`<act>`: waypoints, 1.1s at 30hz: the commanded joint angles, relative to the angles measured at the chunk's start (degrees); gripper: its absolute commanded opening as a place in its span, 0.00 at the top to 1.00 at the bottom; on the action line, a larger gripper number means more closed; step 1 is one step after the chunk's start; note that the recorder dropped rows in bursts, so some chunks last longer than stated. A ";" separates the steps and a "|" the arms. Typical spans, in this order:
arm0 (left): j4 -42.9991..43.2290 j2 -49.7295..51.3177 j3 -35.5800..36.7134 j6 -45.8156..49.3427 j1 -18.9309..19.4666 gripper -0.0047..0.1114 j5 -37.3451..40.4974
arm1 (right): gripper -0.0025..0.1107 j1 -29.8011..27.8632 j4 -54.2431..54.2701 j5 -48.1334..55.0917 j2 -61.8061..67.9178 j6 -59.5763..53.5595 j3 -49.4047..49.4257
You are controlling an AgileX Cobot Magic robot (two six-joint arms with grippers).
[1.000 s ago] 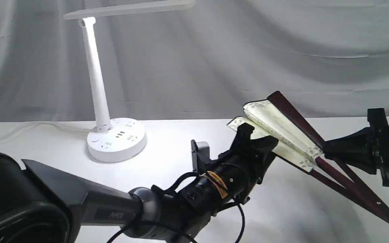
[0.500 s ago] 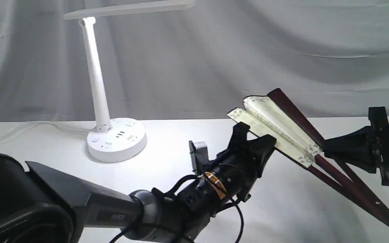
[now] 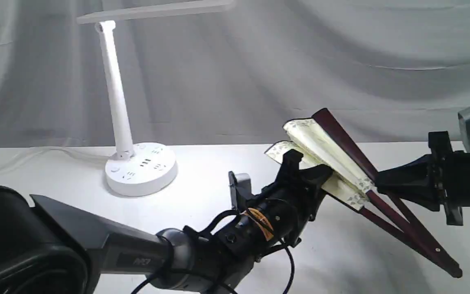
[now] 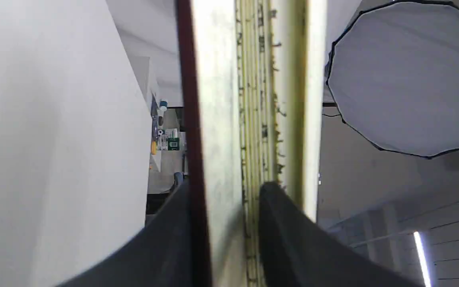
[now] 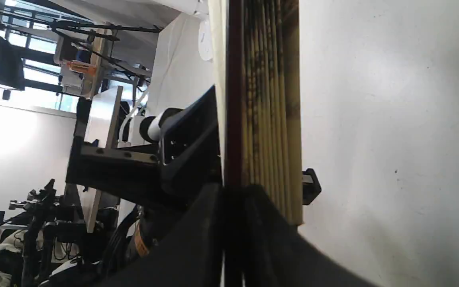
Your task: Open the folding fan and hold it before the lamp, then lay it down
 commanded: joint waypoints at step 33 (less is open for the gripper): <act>18.49 -0.75 -0.40 -9.83 3.41 0.96 -11.49 | 0.70 0.29 -0.12 0.62 1.04 -1.33 -2.24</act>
